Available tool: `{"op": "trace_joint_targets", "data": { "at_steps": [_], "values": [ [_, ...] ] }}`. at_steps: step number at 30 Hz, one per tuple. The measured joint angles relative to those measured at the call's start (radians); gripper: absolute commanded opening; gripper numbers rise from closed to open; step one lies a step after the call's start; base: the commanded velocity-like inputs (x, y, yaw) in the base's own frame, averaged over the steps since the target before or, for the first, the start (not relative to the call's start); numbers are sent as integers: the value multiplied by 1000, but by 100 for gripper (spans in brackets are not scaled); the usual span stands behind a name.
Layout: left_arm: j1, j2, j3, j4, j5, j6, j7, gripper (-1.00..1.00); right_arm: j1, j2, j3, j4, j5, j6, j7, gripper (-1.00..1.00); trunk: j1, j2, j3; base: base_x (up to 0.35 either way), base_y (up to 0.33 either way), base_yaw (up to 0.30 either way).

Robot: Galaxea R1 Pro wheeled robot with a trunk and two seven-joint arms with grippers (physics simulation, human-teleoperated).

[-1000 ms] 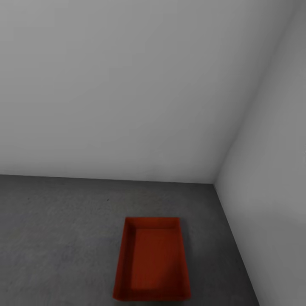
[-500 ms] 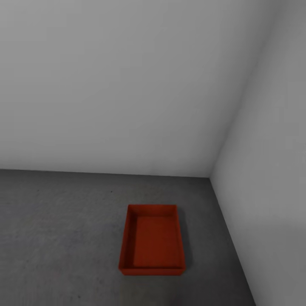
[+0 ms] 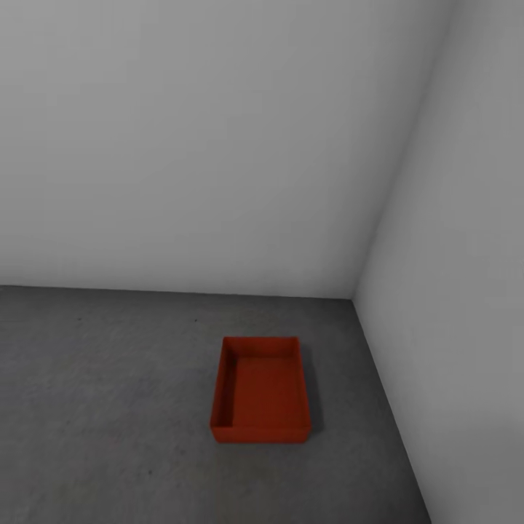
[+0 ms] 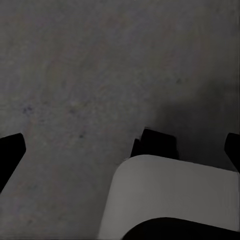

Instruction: Move the two storage containers from the living room to the garage. In the garage, place one container on the floor and stack the other container on top of it (either order is fine).

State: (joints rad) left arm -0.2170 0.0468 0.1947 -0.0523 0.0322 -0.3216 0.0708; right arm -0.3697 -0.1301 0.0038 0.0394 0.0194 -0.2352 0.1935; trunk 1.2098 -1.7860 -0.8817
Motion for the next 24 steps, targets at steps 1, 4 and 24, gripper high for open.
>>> {"op": "trace_joint_targets", "data": {
  "at_steps": [1, 4, 24],
  "values": [
    [0, 0, 0, 0, 1, 0, 0, 100, 0, 0, 0, 0, 0, 0, 1, 100, -4, 7, 5, -146, 0, 0],
    [0, -1, 1, -1, 2, 1, 0, 100, 0, 0, 0, 0, 0, 0, 5, 100, -16, 28, 19, -72, 0, 0],
    [0, 0, 2, -1, 3, 5, -1, 100, 0, 0, 1, 0, 0, 0, 7, 100, -93, 168, 115, -4, 0, 0]
  ]
}}
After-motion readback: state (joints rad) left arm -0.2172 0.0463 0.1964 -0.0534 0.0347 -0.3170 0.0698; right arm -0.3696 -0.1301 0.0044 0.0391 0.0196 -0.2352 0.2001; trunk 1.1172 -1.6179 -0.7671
